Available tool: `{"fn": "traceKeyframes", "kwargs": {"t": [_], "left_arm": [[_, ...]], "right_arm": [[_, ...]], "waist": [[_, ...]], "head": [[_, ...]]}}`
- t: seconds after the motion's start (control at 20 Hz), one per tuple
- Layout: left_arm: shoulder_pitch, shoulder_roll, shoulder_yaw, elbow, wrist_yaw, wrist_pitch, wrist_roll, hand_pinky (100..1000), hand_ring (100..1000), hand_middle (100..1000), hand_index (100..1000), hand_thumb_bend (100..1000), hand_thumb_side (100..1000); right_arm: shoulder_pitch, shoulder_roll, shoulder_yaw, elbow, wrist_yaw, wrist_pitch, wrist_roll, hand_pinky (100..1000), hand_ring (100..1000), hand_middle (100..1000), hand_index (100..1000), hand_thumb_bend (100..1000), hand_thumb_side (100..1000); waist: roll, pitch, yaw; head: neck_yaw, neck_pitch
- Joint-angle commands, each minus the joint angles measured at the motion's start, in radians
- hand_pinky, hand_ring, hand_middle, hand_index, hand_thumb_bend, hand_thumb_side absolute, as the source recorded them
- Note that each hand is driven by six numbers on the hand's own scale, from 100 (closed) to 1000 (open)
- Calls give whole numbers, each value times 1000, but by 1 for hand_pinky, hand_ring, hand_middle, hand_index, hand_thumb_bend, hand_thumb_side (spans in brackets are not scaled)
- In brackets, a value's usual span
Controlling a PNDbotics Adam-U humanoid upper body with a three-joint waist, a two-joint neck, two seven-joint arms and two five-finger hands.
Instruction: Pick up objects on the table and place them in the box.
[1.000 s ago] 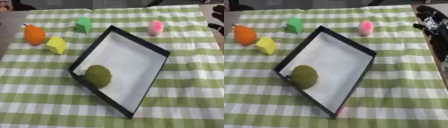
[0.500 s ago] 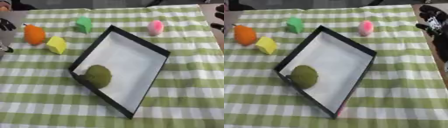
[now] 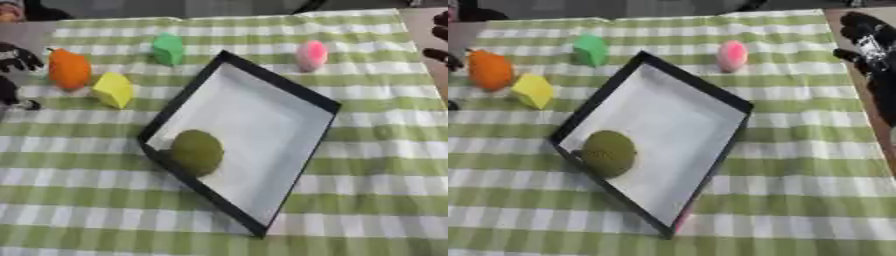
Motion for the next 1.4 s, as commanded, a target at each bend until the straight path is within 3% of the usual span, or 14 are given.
{"fn": "traceKeyframes", "kwargs": {"t": [0.05,0.1,0.35,0.45,0.55,0.75,0.8,1.1,1.4], "left_arm": [[-31,10,22,13,11,10,47,840,855,790,908,489,100],[-34,6,25,20,13,18,49,841,856,794,918,499,142],[-50,-19,48,46,6,56,65,838,853,790,908,457,177],[-53,-27,55,51,5,62,78,833,849,784,875,404,135],[-54,-32,57,50,4,67,103,810,832,761,803,275,100],[-54,-36,54,53,0,72,143,806,828,757,794,258,100],[-56,-37,54,52,1,70,148,756,776,694,697,100,100],[-45,-25,26,-21,42,60,212,740,754,657,669,100,100],[-103,20,-85,-152,84,-17,261,740,746,644,672,127,100]], "right_arm": [[-15,-15,-7,-8,2,0,2,896,1000,919,905,100,692],[-16,-14,-7,-8,2,0,3,895,1000,917,904,100,694],[-22,-8,-4,-7,4,4,7,895,1000,916,904,100,688],[-23,-5,-4,-6,5,6,9,895,1000,915,904,100,702],[-24,-4,-3,-5,6,8,10,895,1000,916,904,100,704],[-24,-3,-3,-5,7,9,11,895,1000,916,904,100,704],[-24,-3,-3,-5,6,9,11,895,1000,914,904,100,702],[-22,-8,-3,-6,2,6,12,895,1000,912,904,100,697],[-13,-23,-6,-10,-4,-2,10,895,1000,909,904,100,687]], "waist": [[0,3,-2],[-1,5,-4],[-4,15,-15],[-4,18,-18],[-4,19,-18],[-4,20,-18],[-4,19,-18],[-4,14,-18],[-1,1,-7]], "head": [[7,5],[10,5],[21,5],[23,5],[23,5],[24,5],[23,5],[20,5],[4,5]]}}
